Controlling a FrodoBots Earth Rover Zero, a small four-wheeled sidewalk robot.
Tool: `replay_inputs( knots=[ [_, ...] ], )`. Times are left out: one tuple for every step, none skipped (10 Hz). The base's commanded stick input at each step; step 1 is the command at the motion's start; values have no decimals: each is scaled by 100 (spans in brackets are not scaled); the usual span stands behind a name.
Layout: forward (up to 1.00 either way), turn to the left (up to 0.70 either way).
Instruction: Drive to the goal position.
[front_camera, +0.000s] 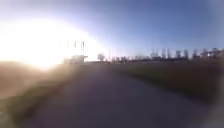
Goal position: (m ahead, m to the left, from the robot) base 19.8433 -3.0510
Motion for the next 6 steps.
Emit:
replay_inputs(
  knots=[
    [100,0],
    [100,0],
    [100,0],
    [100,0],
    [100,0],
    [100,0]
  ],
)
